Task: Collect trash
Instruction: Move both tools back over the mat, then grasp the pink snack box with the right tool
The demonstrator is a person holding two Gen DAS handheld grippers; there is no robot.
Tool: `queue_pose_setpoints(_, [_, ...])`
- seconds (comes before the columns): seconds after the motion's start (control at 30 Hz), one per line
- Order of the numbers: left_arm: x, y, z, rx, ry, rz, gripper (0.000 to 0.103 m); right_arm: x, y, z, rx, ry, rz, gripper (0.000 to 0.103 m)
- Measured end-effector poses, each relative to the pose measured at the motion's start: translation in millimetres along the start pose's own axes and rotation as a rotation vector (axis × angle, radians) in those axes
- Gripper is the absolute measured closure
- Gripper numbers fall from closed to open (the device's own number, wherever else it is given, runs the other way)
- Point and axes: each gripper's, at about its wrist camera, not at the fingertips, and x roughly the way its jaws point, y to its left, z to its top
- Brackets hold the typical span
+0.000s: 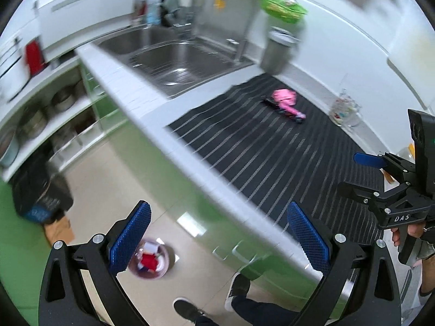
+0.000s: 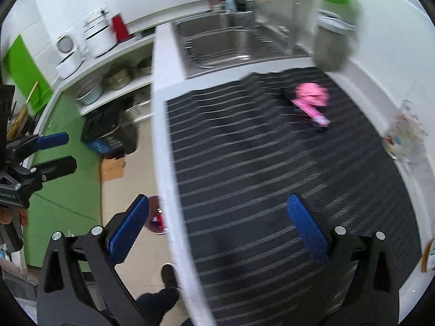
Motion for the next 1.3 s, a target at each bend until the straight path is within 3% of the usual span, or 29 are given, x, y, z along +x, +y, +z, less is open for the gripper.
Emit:
queue_pose_setpoints(0.17, [27,-43,28,0.051,0.012,-0.029,0.007,2,-43,8,0.003,0.003,-0.023,0.004])
queue_pose_setpoints(0.33, [52,-61,53,0.093,0.034,-0.041,0.007,20,-67,28,-0.009,0.005,-0.039,0.004])
queue_pose_setpoints(0.7, [109,-50,114,0.139,0.076,-0.09,0.007,91,-98,88,-0.055,0.052,-0.075,0.005])
queue_pose_setpoints(1.07, [161,-34,149,0.11,0.126,-0.106,0.007,166,-124,121,-0.109,0.161,-0.063,0.038])
queue_pose_setpoints(1.27, [175,-35,153,0.106,0.146,-0.118,0.007,180,-126,122,-0.135,0.182,-0.045,0.06])
queue_pose_setpoints(1.3, [176,-36,153,0.109,0.147,-0.119,0.007,180,-125,121,-0.139,0.183,-0.044,0.069])
